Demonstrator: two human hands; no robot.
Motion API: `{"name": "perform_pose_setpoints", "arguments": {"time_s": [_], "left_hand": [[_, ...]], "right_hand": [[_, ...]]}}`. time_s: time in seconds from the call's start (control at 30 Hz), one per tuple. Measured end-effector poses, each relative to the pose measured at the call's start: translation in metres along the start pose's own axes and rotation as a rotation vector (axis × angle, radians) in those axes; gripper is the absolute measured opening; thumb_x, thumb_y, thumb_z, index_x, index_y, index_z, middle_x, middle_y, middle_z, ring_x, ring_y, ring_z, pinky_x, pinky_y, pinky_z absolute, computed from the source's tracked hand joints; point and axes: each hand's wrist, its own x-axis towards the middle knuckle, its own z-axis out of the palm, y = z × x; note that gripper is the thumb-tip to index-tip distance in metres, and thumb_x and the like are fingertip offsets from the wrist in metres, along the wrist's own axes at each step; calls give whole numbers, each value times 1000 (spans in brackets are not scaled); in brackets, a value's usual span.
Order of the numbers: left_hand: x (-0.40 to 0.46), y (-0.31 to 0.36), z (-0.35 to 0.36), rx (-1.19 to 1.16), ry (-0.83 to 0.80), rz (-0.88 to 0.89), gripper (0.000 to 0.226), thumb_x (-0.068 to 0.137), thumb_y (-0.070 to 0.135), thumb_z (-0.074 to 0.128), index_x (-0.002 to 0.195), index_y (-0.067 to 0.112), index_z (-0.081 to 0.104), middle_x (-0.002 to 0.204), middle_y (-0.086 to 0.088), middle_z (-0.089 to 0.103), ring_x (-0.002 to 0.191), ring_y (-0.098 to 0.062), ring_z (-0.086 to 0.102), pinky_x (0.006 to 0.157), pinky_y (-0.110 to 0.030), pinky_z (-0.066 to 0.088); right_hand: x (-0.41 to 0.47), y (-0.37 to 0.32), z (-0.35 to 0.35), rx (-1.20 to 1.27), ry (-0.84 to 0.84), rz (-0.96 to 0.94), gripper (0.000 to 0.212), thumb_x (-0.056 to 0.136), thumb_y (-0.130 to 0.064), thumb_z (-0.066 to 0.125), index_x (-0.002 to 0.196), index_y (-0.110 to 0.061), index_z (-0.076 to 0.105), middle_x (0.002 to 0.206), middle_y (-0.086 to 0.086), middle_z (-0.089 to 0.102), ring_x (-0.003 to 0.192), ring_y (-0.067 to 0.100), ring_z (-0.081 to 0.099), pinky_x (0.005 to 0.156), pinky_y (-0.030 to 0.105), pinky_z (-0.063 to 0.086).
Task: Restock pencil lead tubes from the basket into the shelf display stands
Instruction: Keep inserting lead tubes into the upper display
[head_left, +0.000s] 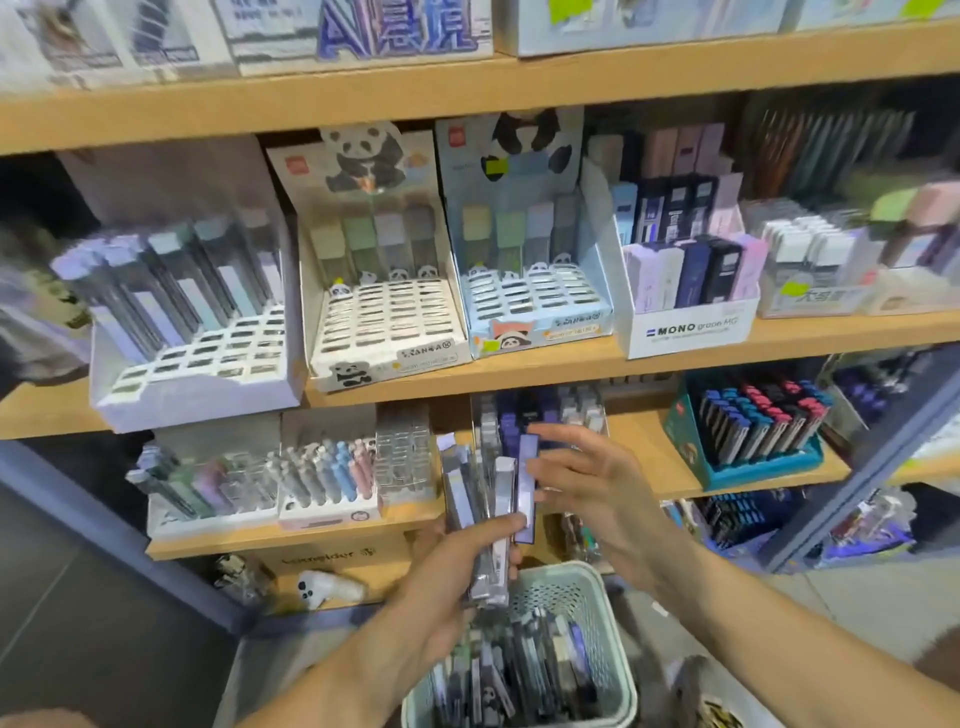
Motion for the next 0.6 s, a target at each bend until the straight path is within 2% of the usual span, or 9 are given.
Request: {"name": "perform_pose_setpoints", "arguments": {"time_s": [0.07, 0.13, 0.2, 0.33, 0.43, 0.53, 0.6], "left_hand": [[-4, 1, 3, -34, -26, -23, 97, 54, 22, 100, 136, -4, 56, 78, -16, 70, 57, -23, 64, 54, -30, 53], [-6, 4, 7, -68, -72, -46, 66, 64, 23, 91, 122, 0, 70, 72, -12, 64, 56, -22, 59, 55, -29, 49], [-8, 7, 7, -82, -97, -53, 48, 71, 23, 84, 114, 4, 74, 71, -12, 61, 57, -22, 55, 54, -29, 46], [-8, 3, 5, -88, -91, -61, 55, 72, 20, 84, 121, -3, 71, 71, -14, 59, 57, -23, 55, 57, -30, 46], [-8, 0, 6, -103, -102, -58, 52, 71, 18, 85, 117, -3, 73, 73, -15, 59, 58, -23, 55, 60, -31, 47], [-8, 1, 6, -139, -157, -78, 35, 71, 14, 89, 103, 3, 79, 77, -15, 58, 59, -23, 54, 63, -34, 40], [-9, 1, 6, -155, -203, -99, 35, 67, 15, 92, 98, 4, 79, 85, -17, 57, 59, -24, 54, 63, -35, 39]], "right_hand": [[0, -2, -5, -26, -28, -5, 43, 84, 0, 71, 126, -6, 66, 112, 19, 74, 101, 34, 72, 83, 41, 60], [0, -4, -10, -59, -63, -4, 37, 93, 8, 59, 127, -6, 64, 117, 20, 73, 109, 38, 70, 89, 48, 58], [0, -5, -12, -66, -83, 8, 39, 95, 11, 56, 129, -8, 63, 119, 19, 72, 111, 38, 69, 91, 50, 58], [-4, -2, -14, -50, -69, 6, 42, 87, -4, 71, 127, -12, 64, 114, 19, 74, 102, 32, 70, 88, 44, 52], [-5, -1, -17, -26, -37, 14, 44, 87, 0, 71, 126, -17, 67, 108, 20, 74, 97, 29, 69, 91, 44, 54], [-6, -3, -18, -32, -66, 34, 45, 91, 7, 66, 128, -19, 68, 115, 17, 73, 104, 30, 72, 91, 40, 58], [-6, -6, -17, -34, -120, 60, 42, 93, 4, 64, 131, -17, 66, 121, 15, 72, 110, 31, 71, 89, 36, 59]]}}
